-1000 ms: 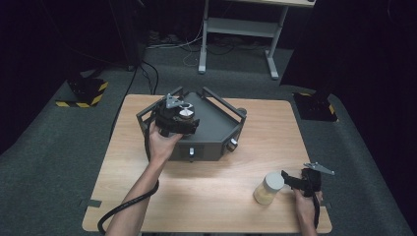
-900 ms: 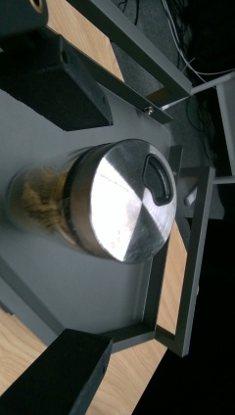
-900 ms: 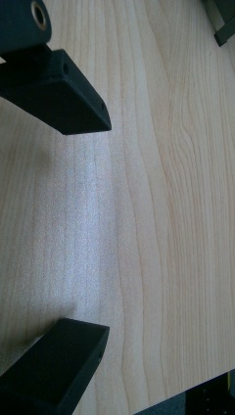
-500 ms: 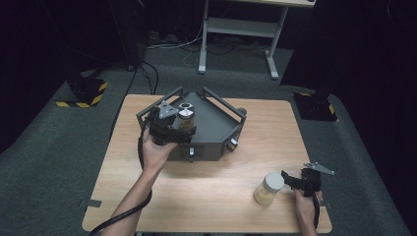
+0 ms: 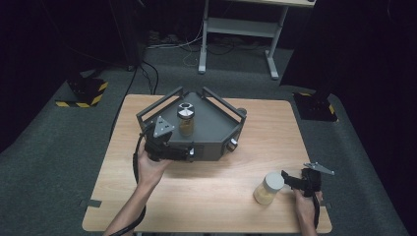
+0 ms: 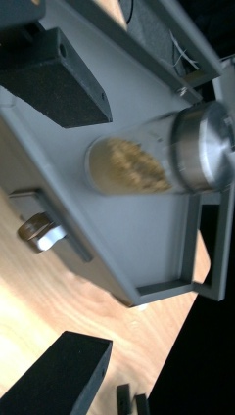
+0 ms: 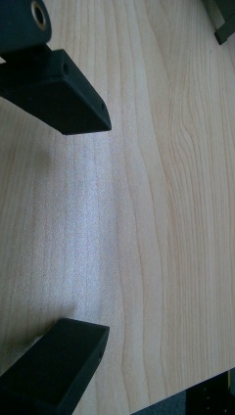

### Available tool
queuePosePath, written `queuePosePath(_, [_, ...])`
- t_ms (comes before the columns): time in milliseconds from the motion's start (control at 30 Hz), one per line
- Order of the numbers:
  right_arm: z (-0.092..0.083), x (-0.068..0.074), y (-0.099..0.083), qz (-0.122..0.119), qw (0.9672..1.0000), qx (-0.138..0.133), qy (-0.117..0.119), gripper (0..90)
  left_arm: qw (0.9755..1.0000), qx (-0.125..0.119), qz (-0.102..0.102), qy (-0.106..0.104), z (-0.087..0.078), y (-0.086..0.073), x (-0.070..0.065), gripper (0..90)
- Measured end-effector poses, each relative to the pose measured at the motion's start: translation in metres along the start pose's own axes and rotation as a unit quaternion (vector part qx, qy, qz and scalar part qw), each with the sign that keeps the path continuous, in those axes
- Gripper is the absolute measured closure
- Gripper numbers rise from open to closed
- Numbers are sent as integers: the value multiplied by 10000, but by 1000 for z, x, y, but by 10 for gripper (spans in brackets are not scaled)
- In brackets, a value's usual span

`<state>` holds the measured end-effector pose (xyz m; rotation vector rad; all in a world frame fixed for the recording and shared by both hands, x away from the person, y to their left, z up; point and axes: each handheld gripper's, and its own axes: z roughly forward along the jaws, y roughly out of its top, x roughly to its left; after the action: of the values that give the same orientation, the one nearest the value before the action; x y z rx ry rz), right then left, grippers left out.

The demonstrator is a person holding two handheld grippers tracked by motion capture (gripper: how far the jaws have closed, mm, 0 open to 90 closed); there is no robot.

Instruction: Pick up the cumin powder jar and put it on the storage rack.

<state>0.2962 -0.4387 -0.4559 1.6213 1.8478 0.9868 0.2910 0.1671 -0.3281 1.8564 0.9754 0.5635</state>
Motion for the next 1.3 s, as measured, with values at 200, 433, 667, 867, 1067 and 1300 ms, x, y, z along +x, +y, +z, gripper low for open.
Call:
queuePosePath(200, [0,1,0,-4,10000,9,-13,57,10000,68,51,26,-2,-16,-9,3])
queuePosePath(433, [0,1,0,10,10000,10,-19,57,9999,141,65,8,0,-42,-17,4])
queuePosePath(667, [0,1,1,-3,10000,23,-24,57,9997,170,-110,-98,5,-71,-18,4])
queuePosePath(867, [0,1,1,-1,10000,23,-27,57,9987,282,-313,-295,15,-94,-15,3])
queuePosePath(1067, [1,2,2,-18,10000,53,-33,57,9975,616,-246,-239,31,-105,-21,3])
queuePosePath(1300, [1,2,2,-22,10000,51,-40,57,9964,805,-257,-107,45,-113,-24,3])
